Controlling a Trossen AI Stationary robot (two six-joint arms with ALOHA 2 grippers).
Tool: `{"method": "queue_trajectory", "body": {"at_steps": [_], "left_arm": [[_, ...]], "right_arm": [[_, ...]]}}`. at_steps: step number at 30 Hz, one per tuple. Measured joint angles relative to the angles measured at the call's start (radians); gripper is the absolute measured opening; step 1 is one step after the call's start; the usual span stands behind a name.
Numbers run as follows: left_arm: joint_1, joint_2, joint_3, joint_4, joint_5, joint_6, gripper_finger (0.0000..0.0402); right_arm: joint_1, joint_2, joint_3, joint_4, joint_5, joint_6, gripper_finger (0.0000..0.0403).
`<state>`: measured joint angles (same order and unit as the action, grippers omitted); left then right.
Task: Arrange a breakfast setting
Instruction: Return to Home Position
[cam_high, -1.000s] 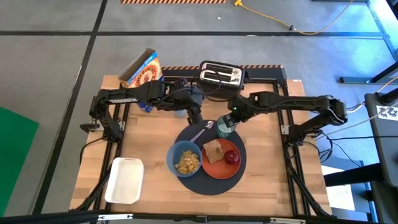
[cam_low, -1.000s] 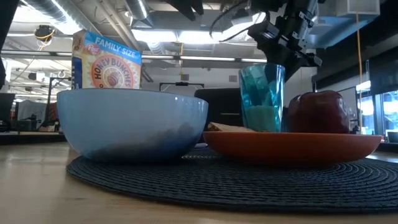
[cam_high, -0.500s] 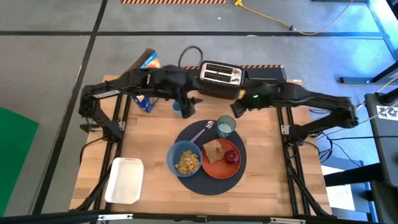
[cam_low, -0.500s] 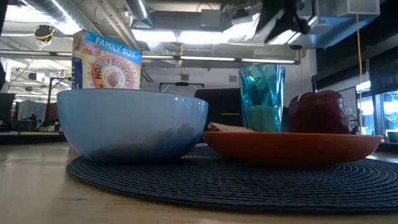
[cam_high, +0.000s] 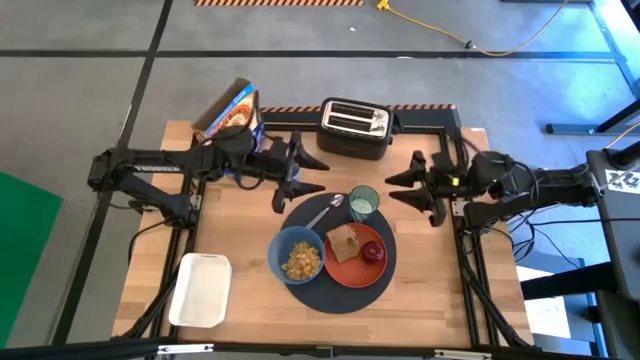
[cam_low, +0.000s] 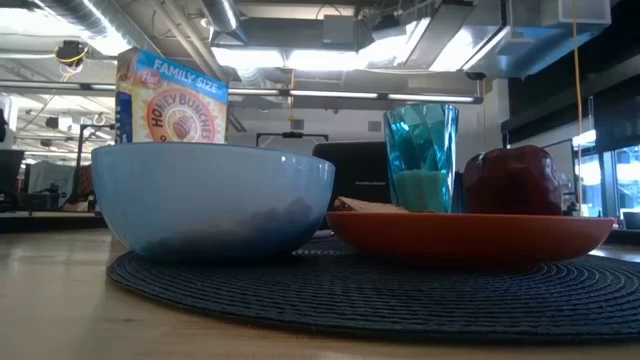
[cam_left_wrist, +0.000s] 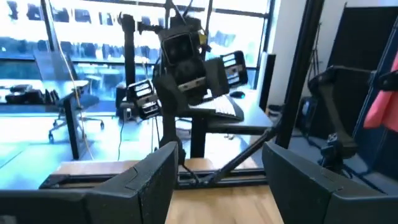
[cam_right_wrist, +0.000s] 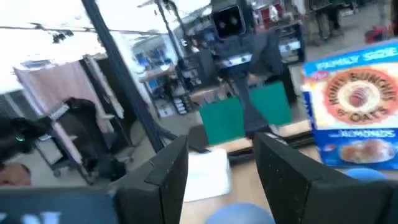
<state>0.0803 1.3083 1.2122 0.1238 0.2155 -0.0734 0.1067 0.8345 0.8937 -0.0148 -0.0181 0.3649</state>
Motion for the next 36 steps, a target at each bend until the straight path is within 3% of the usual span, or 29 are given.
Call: {"method": "queue_trajectory", "body": {"at_steps": [5,7,10,13,17,19,21,24,26,30,36], "left_arm": [[-0.038,-0.004,-0.082,0.137,-0.008,-0.028,0.0230],[-0.062,0.007,-0.079,0.153,-0.093,-0.038,0.0230],[-0.080,0.011,-0.080,0.137,-0.173,-0.066,0.0222],[-0.074,0.009,-0.080,0.142,-0.169,-0.047,0.0205],[-0.054,-0.020,-0.080,0.126,-0.126,-0.004,0.0174],[-0.035,-0.042,-0.080,0.056,-0.105,0.020,0.0155],[-0.015,-0.045,-0.078,-0.094,-0.134,0.017,0.0138],[0.023,-0.005,-0.081,-0.367,-0.316,-0.065,0.0125],[0.061,0.025,-0.081,-0.474,-0.367,-0.165,0.0125],[0.175,0.066,-0.019,-0.628,-0.292,-0.276,0.0146],[0.306,0.151,0.008,-0.775,-0.268,-0.275,0.0187]], "right_arm": [[0.018,-0.025,-0.085,0.011,0.028,-0.002,0.0174],[0.018,-0.021,-0.093,-0.028,0.077,0.006,0.0173],[0.017,-0.010,-0.087,0.092,0.104,0.038,0.0158],[0.017,-0.015,-0.086,0.187,0.077,-0.066,0.0121],[0.018,-0.052,-0.088,0.209,0.049,-0.161,0.0042],[0.017,-0.076,-0.088,0.204,0.052,-0.185,0.0011],[0.017,-0.093,-0.088,0.194,0.052,-0.190,0.0014],[0.017,-0.095,-0.088,0.193,0.054,-0.189,0.0033],[0.017,-0.084,-0.088,0.190,0.073,-0.188,0.0037],[0.017,-0.052,-0.088,0.189,0.158,-0.150,0.0039],[0.017,0.002,-0.087,0.190,0.200,-0.067,0.0039]]}}
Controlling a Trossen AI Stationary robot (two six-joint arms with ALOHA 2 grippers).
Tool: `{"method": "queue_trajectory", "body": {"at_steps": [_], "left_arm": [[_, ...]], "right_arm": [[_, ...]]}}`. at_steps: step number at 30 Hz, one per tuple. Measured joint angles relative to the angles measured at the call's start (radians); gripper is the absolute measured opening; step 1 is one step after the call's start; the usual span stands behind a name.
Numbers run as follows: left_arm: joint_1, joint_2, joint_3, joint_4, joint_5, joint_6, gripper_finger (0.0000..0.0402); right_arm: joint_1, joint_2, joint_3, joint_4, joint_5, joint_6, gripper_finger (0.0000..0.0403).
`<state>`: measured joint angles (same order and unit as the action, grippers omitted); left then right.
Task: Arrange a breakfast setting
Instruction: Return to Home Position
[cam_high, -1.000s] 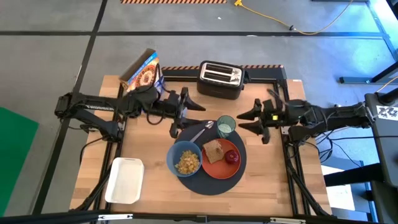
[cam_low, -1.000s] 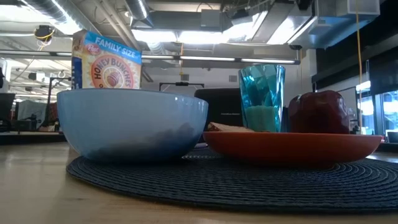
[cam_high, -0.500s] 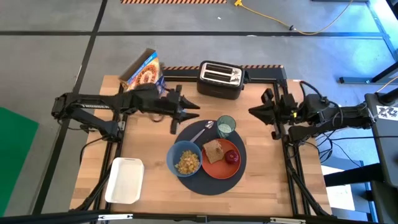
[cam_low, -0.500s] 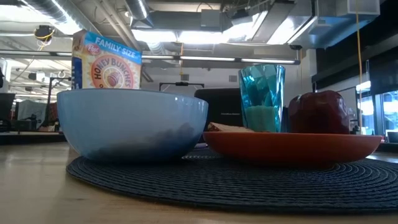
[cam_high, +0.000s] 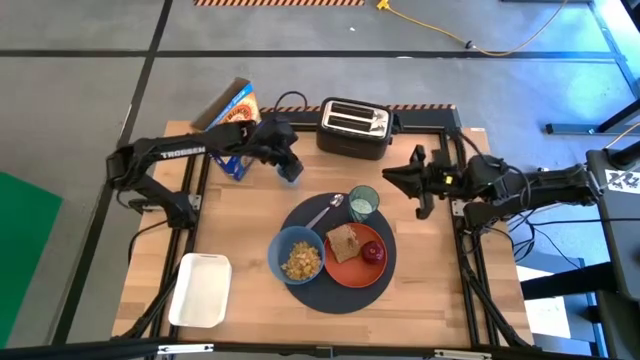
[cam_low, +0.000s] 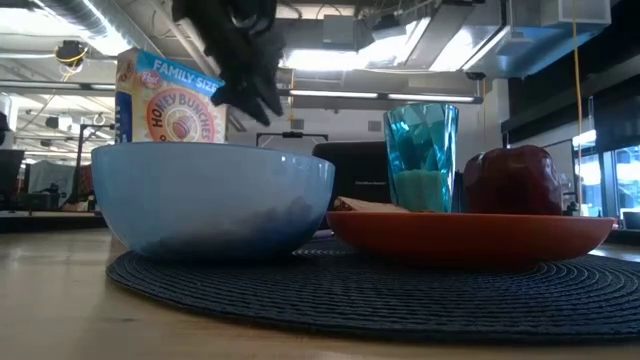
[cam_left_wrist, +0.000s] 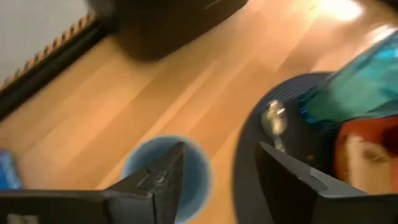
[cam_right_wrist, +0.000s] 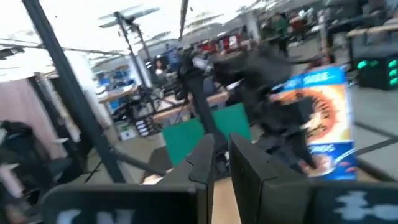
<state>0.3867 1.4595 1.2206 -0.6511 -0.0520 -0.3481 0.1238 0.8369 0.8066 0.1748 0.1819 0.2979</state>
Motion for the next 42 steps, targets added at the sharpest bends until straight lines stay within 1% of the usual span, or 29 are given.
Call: {"method": "queue_trajectory", "body": {"at_steps": [4,6,8,10,13,15,18,22,24,26,28,30,32,34,35,36,37,38,39,40,42], "left_arm": [[0.046,0.057,0.004,-0.038,0.052,0.001,0.0213],[0.045,0.068,0.003,-0.024,0.122,0.028,0.0221],[0.038,0.069,0.004,0.009,0.193,0.041,0.0221],[0.019,0.066,0.003,0.096,0.227,0.044,0.0214],[-0.008,0.017,0.003,0.279,0.265,0.088,0.0198],[-0.015,-0.031,0.006,0.378,0.326,0.149,0.0188],[-0.015,-0.097,0.005,0.442,0.405,0.232,0.0176],[-0.026,-0.217,-0.017,0.451,0.473,0.298,0.0159],[-0.033,-0.281,-0.061,0.473,0.468,0.300,0.0152],[-0.044,-0.345,-0.139,0.517,0.454,0.299,0.0145],[-0.058,-0.407,-0.242,0.615,0.449,0.278,0.0138],[-0.075,-0.471,-0.361,0.714,0.417,0.248,0.0132],[-0.085,-0.522,-0.466,0.762,0.360,0.254,0.0127],[-0.087,-0.556,-0.557,0.752,0.301,0.267,0.0126],[-0.088,-0.564,-0.590,0.752,0.279,0.265,0.0126],[-0.092,-0.573,-0.615,0.752,0.274,0.245,0.0125],[-0.100,-0.581,-0.634,0.758,0.272,0.209,0.0125],[-0.109,-0.585,-0.640,0.772,0.272,0.169,0.0125],[-0.116,-0.586,-0.640,0.787,0.271,0.139,0.0125],[-0.123,-0.593,-0.640,0.794,0.270,0.129,0.0125],[-0.137,-0.607,-0.642,0.834,0.276,0.144,0.0125]], "right_arm": [[0.000,0.027,0.000,-0.005,-0.017,0.059,0.0040],[0.000,0.026,0.000,-0.025,-0.013,0.061,0.0040],[0.000,0.012,0.000,-0.091,0.005,0.055,0.0040],[0.000,-0.020,0.000,-0.217,0.000,0.027,0.0040],[0.001,-0.068,0.000,-0.337,-0.017,-0.016,0.0040],[0.001,-0.117,-0.003,-0.369,-0.017,-0.049,0.0040],[0.001,-0.196,0.001,-0.346,-0.028,-0.135,0.0040],[0.001,-0.272,0.000,-0.360,-0.107,-0.265,0.0029],[0.001,-0.301,0.000,-0.402,-0.123,-0.315,0.0012],[0.001,-0.318,0.000,-0.447,-0.123,-0.333,0.0004],[0.000,-0.325,0.000,-0.486,-0.120,-0.333,0.0007],[0.000,-0.325,-0.001,-0.529,-0.087,-0.334,0.0011],[0.000,-0.325,-0.001,-0.622,-0.005,-0.333,0.0011],[0.000,-0.324,-0.001,-0.742,0.124,-0.316,0.0007],[0.000,-0.324,-0.002,-0.778,0.178,-0.282,0.0005],[0.000,-0.324,-0.003,-0.793,0.213,-0.248,0.0002],[0.000,-0.324,-0.003,-0.789,0.220,-0.232,0.0002],[0.000,-0.325,-0.003,-0.768,0.206,-0.245,0.0001],[0.000,-0.331,-0.003,-0.741,0.168,-0.279,0.0002],[0.000,-0.339,-0.003,-0.718,0.111,-0.326,0.0002],[0.000,-0.351,-0.002,-0.680,-0.048,-0.415,0.0001]]}}
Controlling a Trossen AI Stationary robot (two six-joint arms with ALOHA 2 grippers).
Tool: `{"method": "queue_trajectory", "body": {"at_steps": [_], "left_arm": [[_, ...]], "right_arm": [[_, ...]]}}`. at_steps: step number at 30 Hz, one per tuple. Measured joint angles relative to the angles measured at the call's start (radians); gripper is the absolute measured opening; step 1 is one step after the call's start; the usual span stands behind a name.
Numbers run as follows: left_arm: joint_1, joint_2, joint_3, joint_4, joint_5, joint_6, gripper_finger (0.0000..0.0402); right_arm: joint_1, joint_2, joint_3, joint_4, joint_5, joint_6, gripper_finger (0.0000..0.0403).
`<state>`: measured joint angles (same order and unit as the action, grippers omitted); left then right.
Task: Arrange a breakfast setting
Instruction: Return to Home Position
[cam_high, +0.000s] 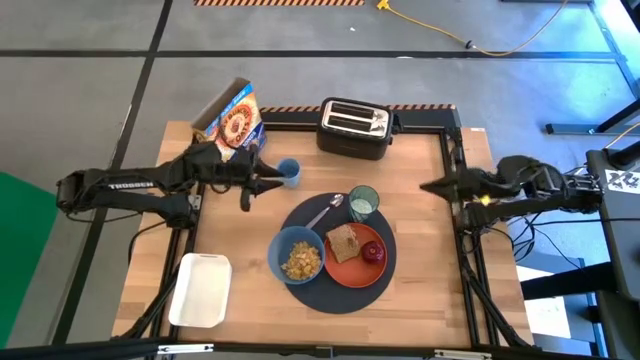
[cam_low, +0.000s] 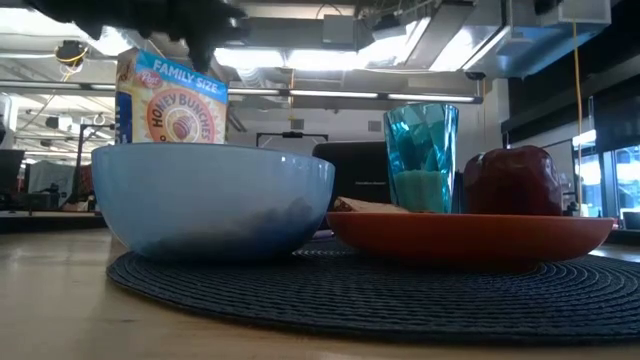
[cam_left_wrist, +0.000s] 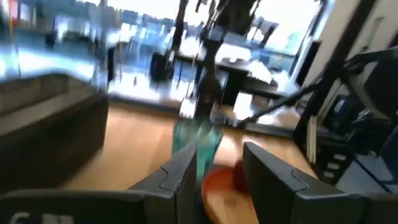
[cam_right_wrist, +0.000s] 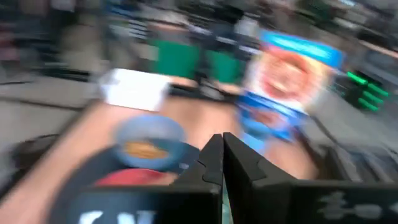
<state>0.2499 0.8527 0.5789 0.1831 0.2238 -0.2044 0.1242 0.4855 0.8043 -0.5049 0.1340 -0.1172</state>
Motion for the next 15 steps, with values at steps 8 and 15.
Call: {"method": "queue_trajectory", "body": {"at_steps": [8,15], "left_arm": [[-0.055,-0.158,-0.029,0.007,0.049,0.156,0.0125],[-0.090,-0.332,-0.180,0.046,0.048,0.140,0.0125]], "right_arm": [[0.000,-0.093,-0.151,0.229,-0.152,0.005,0.0000],[0.000,-0.173,-0.384,0.507,-0.154,0.118,0.0000]]}}
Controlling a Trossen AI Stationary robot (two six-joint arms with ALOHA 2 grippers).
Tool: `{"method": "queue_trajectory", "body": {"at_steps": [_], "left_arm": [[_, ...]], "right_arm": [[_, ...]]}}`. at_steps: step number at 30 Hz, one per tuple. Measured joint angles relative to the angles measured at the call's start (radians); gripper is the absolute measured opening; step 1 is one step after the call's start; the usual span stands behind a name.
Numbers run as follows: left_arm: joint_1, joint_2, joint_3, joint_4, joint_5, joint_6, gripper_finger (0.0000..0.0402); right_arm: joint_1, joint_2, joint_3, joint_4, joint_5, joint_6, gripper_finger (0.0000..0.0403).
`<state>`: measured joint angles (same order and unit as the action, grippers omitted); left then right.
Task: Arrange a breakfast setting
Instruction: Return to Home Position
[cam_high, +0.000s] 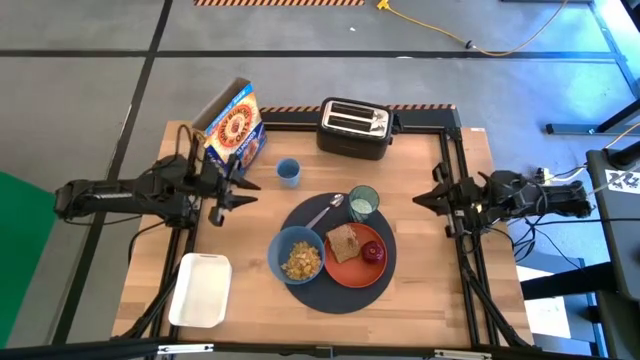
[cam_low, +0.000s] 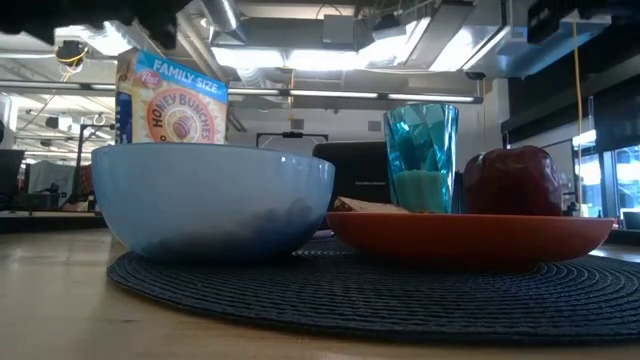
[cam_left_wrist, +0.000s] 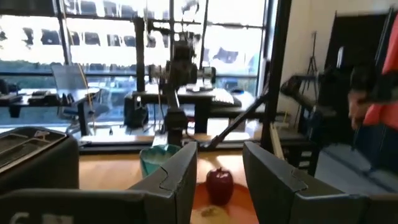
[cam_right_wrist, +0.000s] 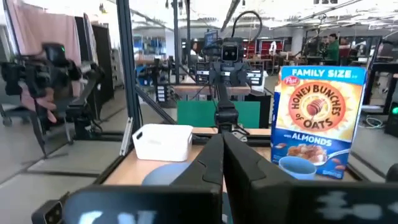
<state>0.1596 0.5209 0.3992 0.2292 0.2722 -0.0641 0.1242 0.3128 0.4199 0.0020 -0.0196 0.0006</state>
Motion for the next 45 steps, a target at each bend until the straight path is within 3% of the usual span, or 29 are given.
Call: {"method": "queue_trajectory", "body": {"at_steps": [10,17,23,29,38,45], "left_arm": [[-0.002,-0.269,-0.129,-0.011,-0.016,-0.060,0.0125],[-0.002,-0.387,-0.226,-0.011,-0.016,-0.064,0.0125],[-0.002,-0.399,-0.274,-0.013,-0.025,-0.135,0.0125],[-0.004,-0.399,-0.280,-0.015,0.061,-0.072,0.0125],[-0.004,-0.399,-0.280,-0.163,-0.002,-0.059,0.0125],[-0.004,-0.399,-0.311,-0.153,-0.075,-0.035,0.0125]], "right_arm": [[0.000,-0.097,-0.092,0.033,-0.028,0.021,0.0000],[0.000,-0.166,-0.146,0.029,-0.017,0.015,0.0000],[0.000,-0.174,-0.194,0.034,-0.017,0.030,0.0000],[0.000,-0.174,-0.204,0.034,-0.024,0.033,0.0000],[0.000,-0.174,-0.207,0.024,-0.025,0.021,0.0000],[0.001,-0.173,-0.324,0.183,-0.008,0.052,0.0000]]}}
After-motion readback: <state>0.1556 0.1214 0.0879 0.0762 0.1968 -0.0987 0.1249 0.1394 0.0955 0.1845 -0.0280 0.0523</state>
